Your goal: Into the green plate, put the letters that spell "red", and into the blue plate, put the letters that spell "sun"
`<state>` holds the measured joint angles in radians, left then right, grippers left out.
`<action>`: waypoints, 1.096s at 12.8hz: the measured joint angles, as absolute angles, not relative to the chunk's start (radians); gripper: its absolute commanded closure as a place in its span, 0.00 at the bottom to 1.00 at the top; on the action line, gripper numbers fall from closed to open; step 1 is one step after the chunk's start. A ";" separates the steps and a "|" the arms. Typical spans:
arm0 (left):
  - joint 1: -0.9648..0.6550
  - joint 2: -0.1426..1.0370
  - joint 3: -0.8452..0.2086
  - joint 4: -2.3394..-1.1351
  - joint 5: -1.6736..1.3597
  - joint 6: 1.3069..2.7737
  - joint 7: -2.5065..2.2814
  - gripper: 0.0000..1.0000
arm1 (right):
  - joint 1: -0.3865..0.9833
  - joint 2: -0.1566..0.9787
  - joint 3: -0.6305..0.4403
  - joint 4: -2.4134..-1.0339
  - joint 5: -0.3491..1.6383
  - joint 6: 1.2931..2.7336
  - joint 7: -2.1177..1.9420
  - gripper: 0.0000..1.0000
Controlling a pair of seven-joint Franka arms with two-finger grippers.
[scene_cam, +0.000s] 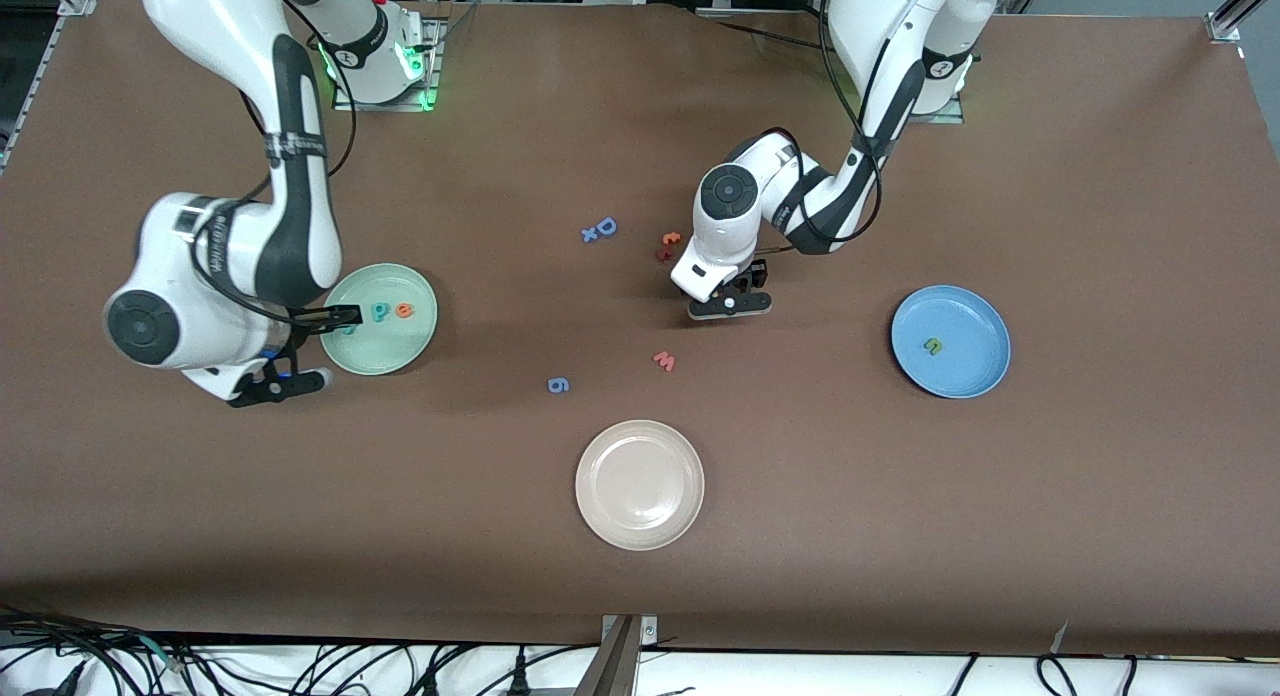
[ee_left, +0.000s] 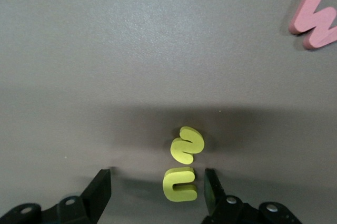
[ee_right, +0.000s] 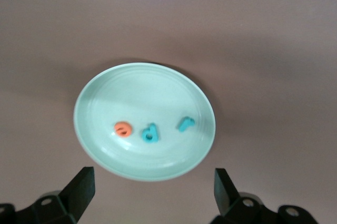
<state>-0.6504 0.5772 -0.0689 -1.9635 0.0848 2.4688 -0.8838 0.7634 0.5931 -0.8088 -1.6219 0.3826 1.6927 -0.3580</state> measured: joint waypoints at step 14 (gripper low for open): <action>-0.657 0.587 -0.065 -1.940 0.085 2.472 -0.817 0.91 | 0.306 0.246 -0.235 -1.558 0.037 1.576 -0.049 0.00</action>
<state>-0.6570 0.5866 -0.0649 -1.9396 0.0849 2.4723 -0.8173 0.3056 0.2463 -0.2352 -1.5583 0.0368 1.5757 -0.0488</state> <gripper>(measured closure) 0.727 0.000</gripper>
